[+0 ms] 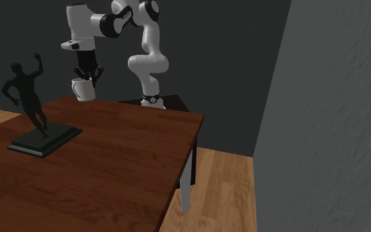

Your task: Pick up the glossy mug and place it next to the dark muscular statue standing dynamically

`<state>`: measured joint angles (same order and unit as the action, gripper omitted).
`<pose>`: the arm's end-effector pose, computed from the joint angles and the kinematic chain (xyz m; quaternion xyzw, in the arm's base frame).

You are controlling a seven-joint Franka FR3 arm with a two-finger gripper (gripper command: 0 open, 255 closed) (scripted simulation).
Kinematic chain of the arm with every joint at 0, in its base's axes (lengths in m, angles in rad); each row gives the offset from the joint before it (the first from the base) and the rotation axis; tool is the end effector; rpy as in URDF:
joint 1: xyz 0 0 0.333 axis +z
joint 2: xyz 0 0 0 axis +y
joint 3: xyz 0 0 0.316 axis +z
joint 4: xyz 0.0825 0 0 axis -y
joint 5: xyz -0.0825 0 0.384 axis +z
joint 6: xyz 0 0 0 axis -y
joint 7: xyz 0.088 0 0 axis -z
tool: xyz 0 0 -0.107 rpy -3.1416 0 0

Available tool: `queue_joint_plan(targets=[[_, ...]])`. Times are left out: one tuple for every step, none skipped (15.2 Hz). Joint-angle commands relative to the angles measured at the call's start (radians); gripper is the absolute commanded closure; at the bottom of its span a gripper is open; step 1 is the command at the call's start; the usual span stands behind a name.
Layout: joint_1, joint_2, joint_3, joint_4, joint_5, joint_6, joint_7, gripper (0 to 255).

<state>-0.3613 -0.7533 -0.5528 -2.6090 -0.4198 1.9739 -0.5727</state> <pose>0.1947 -0.2998 0.4545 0.9989 -0.0323 0.0184 0.0294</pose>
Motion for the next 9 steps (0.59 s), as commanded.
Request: queue_joint_plan(targets=[[-0.002, 0.008, -0.011, -0.020, -0.009, 0.028, 0.000, 255], [-0.003, 0.012, -0.016, -0.030, -0.013, 0.043, 0.001, 255], [-0.004, 0.017, -0.022, -0.040, -0.017, 0.058, 0.002, 255], [-0.005, 0.022, -0.027, -0.050, -0.021, 0.073, 0.003, 255], [-0.006, 0.028, -0.033, -0.060, -0.025, 0.089, 0.004, 255], [-0.006, 0.034, -0.039, -0.069, -0.030, 0.104, 0.005, 255], [-0.007, 0.040, -0.045, -0.079, -0.034, 0.120, 0.005, 255], [-0.007, 0.047, -0.051, -0.088, -0.038, 0.136, 0.006, 255], [-0.007, 0.055, -0.057, -0.097, -0.043, 0.153, 0.007, 255]])
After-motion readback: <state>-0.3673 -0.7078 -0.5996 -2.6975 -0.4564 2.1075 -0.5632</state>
